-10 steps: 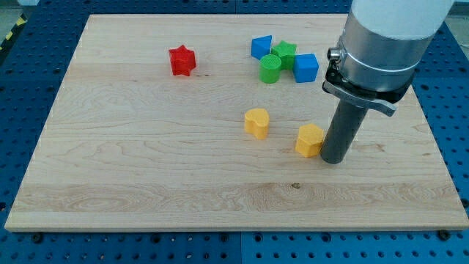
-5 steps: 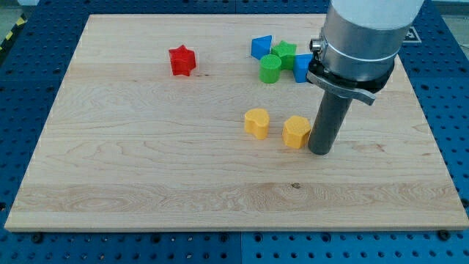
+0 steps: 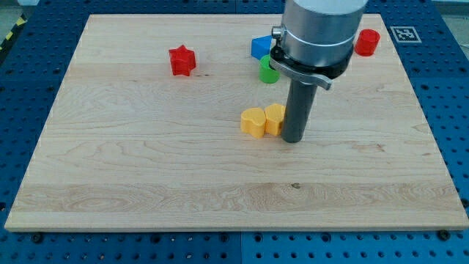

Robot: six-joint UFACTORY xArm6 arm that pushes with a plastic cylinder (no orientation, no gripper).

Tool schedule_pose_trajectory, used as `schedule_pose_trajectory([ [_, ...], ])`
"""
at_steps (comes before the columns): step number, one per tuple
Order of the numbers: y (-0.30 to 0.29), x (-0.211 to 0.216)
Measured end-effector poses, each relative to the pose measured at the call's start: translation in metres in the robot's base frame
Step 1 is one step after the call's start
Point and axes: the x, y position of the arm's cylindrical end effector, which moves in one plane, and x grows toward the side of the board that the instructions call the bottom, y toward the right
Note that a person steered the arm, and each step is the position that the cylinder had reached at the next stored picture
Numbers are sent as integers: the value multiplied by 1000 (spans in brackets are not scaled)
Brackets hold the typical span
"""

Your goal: Push the yellow blocks diagonal to green circle

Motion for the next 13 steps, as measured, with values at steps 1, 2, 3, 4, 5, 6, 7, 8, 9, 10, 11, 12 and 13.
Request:
schedule_pose_trajectory([
  [1,-1,1],
  [2,5,2],
  [3,9,-12],
  [4,12,-29],
  [5,21,-32],
  [6,48,-53],
  [7,52,-62],
  [8,29,-60],
  [9,-19,-47],
  [10,-55,-29],
  [11,-68,-22],
  [12,-68,-23],
  [13,-81,-46],
])
